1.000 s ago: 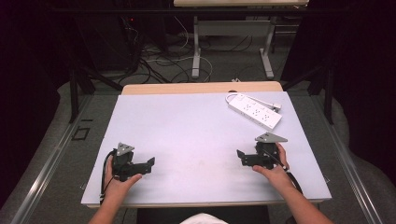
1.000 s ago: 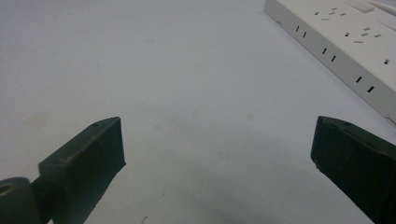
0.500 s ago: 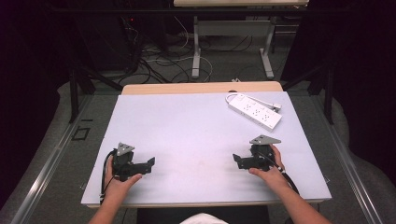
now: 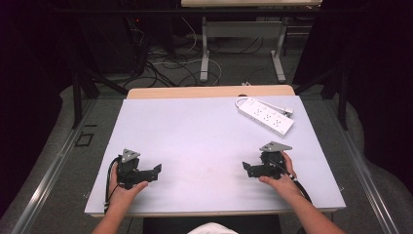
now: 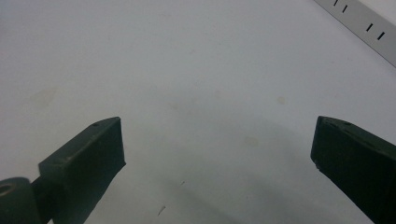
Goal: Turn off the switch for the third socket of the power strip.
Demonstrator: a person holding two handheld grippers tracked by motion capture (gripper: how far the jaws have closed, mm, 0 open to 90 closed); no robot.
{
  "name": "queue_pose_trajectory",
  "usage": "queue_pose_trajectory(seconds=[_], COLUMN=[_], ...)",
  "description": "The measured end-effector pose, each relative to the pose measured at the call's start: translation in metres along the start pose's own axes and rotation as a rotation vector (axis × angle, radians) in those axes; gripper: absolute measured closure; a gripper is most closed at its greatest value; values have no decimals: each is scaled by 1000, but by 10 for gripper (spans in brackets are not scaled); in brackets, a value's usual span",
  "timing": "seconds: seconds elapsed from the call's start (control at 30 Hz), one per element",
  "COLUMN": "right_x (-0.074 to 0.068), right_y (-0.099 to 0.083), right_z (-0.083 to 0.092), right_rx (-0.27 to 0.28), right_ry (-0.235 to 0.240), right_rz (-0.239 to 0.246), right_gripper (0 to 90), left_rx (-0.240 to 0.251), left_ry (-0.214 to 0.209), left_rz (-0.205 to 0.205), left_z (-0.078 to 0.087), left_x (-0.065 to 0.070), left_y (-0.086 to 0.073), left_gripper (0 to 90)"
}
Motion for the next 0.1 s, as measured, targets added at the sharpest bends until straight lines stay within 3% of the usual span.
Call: queue_pose_trajectory(seconds=[0.1], right_x=[-1], right_y=[0], right_z=[0], right_rx=[1], right_ry=[1], right_rz=[-2], right_gripper=[24], left_rx=[3], left_ry=[-1], left_rz=[-2], left_z=[0], left_x=[0], left_y=[0], left_gripper=[17])
Point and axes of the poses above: each handheld gripper's, and its own axes: z roughly backward along the jaws, y roughly out of its top, x roughly to its right, the point moved 7 cm from there along -z, roughly forward along the jaws, and after that the axes turned 12 degrees about x, right-handed, at the moved point
